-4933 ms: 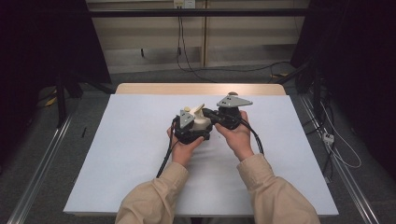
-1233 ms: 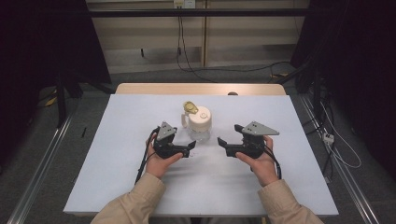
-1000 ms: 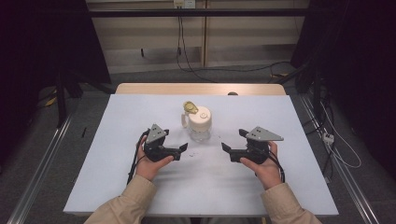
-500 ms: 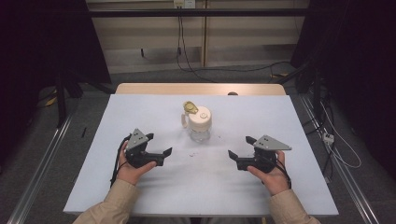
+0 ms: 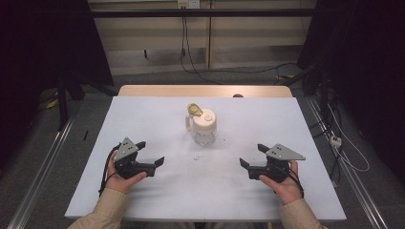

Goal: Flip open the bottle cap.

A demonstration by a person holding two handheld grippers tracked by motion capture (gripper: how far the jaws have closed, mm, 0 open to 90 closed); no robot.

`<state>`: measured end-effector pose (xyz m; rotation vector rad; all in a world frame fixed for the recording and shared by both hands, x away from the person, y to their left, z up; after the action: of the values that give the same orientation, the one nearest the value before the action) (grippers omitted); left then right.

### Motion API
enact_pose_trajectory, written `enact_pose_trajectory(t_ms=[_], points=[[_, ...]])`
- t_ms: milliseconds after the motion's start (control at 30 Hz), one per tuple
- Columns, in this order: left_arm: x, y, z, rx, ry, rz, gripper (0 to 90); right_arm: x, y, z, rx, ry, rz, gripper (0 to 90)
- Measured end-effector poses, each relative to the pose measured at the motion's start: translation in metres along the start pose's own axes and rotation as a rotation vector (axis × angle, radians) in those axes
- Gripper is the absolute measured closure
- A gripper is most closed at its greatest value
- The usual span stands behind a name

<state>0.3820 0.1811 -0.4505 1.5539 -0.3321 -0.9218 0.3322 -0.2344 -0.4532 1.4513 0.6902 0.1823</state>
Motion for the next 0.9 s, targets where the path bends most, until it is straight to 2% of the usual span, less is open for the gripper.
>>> enact_pose_trajectory(t_ms=[200,567,900], points=[[-0.01,-0.003,-0.006,-0.017,0.004,0.009,5.5,-0.005,-0.004,0.002,0.007,-0.006,-0.001,11.8],[-0.026,-0.009,-0.016,-0.019,0.028,0.007,5.5,-0.01,-0.009,0.004,0.008,-0.012,-0.008,12.0],[-0.031,-0.013,-0.017,-0.022,0.029,-0.002,5.5,-0.016,-0.015,0.008,0.011,-0.02,-0.014,12.1]])
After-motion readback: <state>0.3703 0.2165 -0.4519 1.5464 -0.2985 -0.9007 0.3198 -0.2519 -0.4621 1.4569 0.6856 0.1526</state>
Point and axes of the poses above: each handheld gripper's, and its own axes: x roughly forward along the jaws, y roughly out of its top, z roughly to its right, the point moved 3 cm from there along x, roughly forward along the jaws, and after that the axes turned 4 degrees about z, right-handed, at the moved point
